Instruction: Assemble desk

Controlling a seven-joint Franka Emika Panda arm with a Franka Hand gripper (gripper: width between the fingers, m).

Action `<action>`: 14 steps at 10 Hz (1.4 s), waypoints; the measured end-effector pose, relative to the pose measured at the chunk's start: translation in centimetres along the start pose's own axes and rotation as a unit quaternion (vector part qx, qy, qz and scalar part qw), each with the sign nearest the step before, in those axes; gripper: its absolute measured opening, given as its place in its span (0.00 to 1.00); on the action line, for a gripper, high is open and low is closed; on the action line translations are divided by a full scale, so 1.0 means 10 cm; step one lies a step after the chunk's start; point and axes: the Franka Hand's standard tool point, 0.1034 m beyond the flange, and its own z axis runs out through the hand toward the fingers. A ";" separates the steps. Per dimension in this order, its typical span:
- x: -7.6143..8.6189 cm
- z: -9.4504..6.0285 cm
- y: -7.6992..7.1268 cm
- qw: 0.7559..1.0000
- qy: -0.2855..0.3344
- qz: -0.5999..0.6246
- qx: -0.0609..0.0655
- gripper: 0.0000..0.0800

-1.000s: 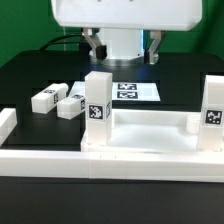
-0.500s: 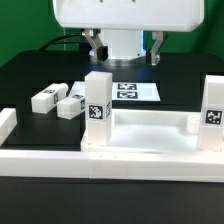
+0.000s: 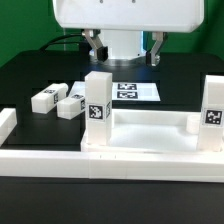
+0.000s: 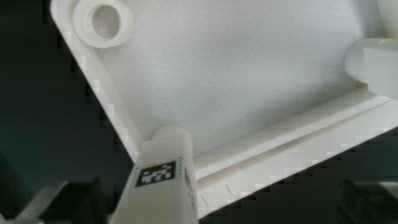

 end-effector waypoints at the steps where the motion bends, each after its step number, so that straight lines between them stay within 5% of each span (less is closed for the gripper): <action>1: -0.01 0.00 -0.01 1.000 0.000 0.009 0.000 0.81; 4: -0.19 0.00 -0.02 0.998 -0.006 0.058 0.002 0.81; 8: -0.19 0.03 -0.04 0.994 -0.009 0.111 0.005 0.81; 14: -0.28 0.17 0.02 0.935 -0.022 0.353 0.014 0.81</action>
Offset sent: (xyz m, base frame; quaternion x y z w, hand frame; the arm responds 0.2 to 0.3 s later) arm -0.0323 0.0081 -0.0017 0.0163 0.0006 0.1016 0.9947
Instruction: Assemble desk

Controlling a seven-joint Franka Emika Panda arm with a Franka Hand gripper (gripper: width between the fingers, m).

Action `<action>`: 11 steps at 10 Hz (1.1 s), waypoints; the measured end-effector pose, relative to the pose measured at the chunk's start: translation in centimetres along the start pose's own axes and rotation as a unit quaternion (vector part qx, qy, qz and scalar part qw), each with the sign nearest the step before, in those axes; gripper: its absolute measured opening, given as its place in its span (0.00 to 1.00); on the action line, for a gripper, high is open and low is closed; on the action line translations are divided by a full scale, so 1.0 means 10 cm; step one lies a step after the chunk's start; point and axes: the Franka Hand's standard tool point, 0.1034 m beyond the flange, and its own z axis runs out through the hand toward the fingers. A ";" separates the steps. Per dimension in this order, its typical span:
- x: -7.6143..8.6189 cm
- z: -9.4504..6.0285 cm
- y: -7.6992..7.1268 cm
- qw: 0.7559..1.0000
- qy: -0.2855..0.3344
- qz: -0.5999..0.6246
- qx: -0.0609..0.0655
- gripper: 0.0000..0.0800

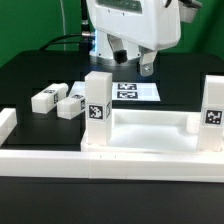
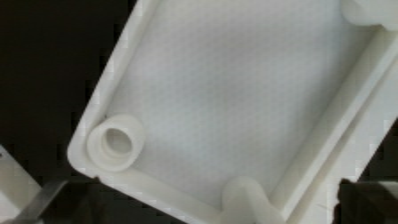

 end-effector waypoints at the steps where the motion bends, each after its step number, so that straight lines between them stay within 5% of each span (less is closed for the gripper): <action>1: -0.01 0.01 0.00 1.000 -0.002 0.027 0.001 0.81; 4: -0.04 0.03 0.02 0.992 -0.011 0.125 0.001 0.81; 9: -0.28 0.47 0.23 0.991 -0.004 0.135 -0.022 0.81; 11: -0.28 0.47 0.22 0.991 -0.004 0.132 -0.021 0.81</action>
Offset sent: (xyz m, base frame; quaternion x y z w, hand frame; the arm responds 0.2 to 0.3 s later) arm -0.0211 -0.0099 -0.0007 -0.0273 -0.0216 0.2430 0.9694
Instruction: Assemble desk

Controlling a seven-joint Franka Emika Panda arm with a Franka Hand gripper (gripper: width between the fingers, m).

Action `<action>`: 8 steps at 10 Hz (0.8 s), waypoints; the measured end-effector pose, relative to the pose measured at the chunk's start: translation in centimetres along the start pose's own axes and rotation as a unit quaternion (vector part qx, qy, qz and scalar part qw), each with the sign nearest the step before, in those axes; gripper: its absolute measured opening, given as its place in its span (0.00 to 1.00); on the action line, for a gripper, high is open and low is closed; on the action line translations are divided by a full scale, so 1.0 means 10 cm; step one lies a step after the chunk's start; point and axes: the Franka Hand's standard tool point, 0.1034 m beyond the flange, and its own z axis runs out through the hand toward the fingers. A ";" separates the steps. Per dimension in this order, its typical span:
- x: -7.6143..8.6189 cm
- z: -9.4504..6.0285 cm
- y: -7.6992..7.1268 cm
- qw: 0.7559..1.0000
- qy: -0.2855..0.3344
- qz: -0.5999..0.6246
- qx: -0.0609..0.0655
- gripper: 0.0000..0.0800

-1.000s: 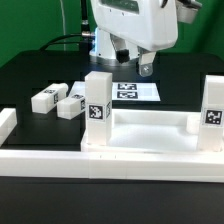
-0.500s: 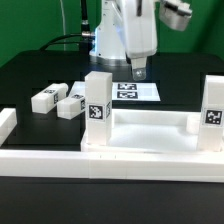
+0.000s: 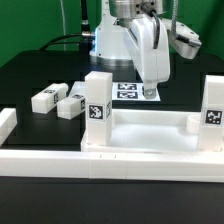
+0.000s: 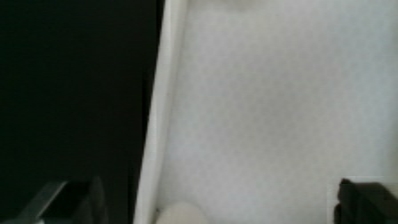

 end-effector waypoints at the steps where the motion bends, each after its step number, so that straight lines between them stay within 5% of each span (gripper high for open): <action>1: 0.00 0.01 0.00 1.000 0.000 0.000 -0.001 0.81; 4: 0.00 0.17 0.13 1.000 0.009 0.001 -0.001 0.81; 8: 0.07 0.41 0.25 1.000 0.014 0.004 -0.022 0.81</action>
Offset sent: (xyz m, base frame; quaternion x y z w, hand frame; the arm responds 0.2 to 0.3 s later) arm -0.0338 -0.0041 -0.0293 0.0035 0.0432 0.0456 0.9980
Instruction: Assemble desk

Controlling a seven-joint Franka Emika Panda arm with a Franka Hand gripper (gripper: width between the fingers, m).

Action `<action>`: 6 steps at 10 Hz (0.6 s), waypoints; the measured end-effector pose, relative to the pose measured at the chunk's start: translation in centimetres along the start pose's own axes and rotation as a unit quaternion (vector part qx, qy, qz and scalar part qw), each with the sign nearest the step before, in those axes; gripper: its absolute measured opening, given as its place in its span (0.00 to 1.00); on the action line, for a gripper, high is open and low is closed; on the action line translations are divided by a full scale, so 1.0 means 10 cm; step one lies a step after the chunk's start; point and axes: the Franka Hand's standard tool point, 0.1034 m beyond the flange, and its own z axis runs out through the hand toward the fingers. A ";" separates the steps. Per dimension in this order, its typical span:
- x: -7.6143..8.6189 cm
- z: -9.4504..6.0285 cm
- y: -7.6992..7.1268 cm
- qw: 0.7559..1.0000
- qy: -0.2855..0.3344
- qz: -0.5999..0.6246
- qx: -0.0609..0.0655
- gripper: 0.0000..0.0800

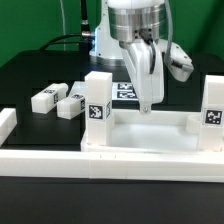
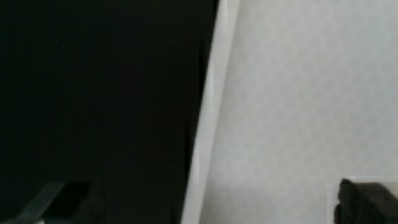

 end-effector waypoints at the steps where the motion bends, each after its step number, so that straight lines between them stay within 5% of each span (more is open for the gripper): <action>1: 0.05 0.09 0.03 1.000 0.003 -0.004 -0.008 0.81; 6: 0.06 0.29 0.08 1.000 0.007 -0.006 -0.025 0.81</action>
Offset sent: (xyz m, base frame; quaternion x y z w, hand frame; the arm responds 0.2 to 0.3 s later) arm -0.0013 -0.0016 -0.0178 -0.0190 0.0173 0.0064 0.9997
